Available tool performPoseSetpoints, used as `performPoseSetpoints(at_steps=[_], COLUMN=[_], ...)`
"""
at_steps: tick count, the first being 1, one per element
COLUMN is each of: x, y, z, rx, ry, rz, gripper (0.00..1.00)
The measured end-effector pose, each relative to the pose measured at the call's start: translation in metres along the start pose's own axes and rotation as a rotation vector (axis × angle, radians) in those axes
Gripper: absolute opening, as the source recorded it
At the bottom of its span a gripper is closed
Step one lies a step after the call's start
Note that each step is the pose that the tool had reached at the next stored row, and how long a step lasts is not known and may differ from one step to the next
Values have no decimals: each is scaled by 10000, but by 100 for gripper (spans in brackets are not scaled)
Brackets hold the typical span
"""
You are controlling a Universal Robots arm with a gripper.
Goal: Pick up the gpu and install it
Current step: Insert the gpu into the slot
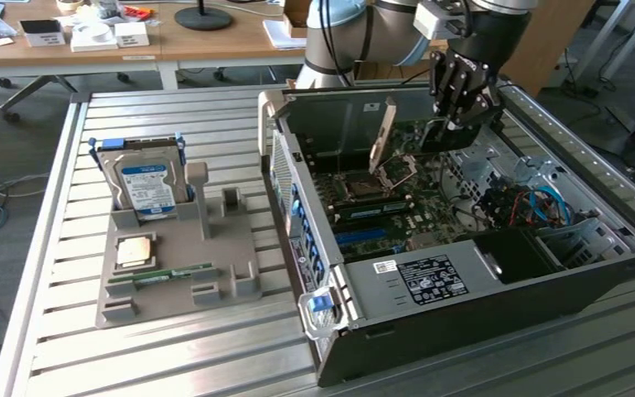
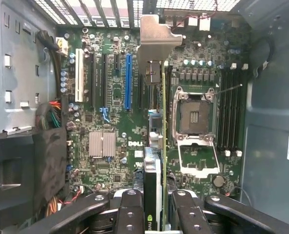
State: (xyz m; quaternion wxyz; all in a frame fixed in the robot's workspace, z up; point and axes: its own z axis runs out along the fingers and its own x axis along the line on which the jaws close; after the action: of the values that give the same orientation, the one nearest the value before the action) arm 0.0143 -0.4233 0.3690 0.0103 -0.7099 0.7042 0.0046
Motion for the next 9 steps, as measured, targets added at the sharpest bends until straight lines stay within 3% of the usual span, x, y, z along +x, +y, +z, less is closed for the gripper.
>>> performPoseSetpoints(at_steps=[9], x=[57], y=[57], z=[38], rx=[23], ry=[-1], rz=[0], gripper=[27])
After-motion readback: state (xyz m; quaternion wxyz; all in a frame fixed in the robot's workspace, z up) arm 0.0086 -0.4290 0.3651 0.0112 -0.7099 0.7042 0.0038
